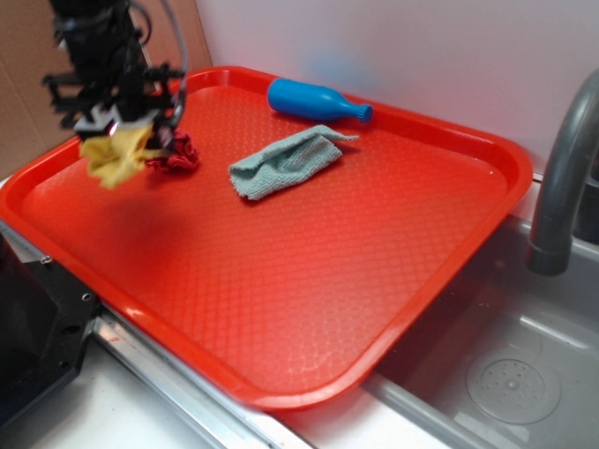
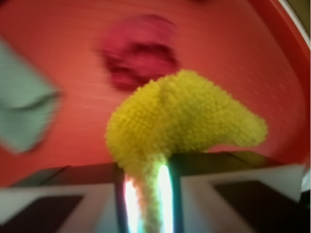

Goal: Grab the yellow cloth.

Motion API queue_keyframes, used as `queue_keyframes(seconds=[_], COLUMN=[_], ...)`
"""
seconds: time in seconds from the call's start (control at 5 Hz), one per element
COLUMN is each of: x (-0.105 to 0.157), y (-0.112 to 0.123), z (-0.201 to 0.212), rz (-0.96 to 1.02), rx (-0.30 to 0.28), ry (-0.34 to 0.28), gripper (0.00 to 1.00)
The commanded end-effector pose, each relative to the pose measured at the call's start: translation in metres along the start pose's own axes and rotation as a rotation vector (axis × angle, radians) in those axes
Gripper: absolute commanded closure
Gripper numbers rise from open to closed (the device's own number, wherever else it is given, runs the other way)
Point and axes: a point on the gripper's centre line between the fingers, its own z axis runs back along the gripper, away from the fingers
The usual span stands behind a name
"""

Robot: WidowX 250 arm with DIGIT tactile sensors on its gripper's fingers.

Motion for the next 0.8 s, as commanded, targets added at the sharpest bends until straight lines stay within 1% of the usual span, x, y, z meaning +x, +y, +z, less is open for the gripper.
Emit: queue_keyframes(seconds=[0.0,0.2,0.4,0.6], x=[-0.007,-0.017,-0.022,-0.003], y=[-0.048,-0.058,-0.064,-0.049], z=[0.068,0.08,0.083,0.076], rz=[-0.158,-0.188,-0.208,-0.123], rx=[-0.068,-0.061,-0.065,-0.077], ry=[-0.051,-0.08,-0.086,-0.031], gripper=[1.0,1.0,1.0,1.0])
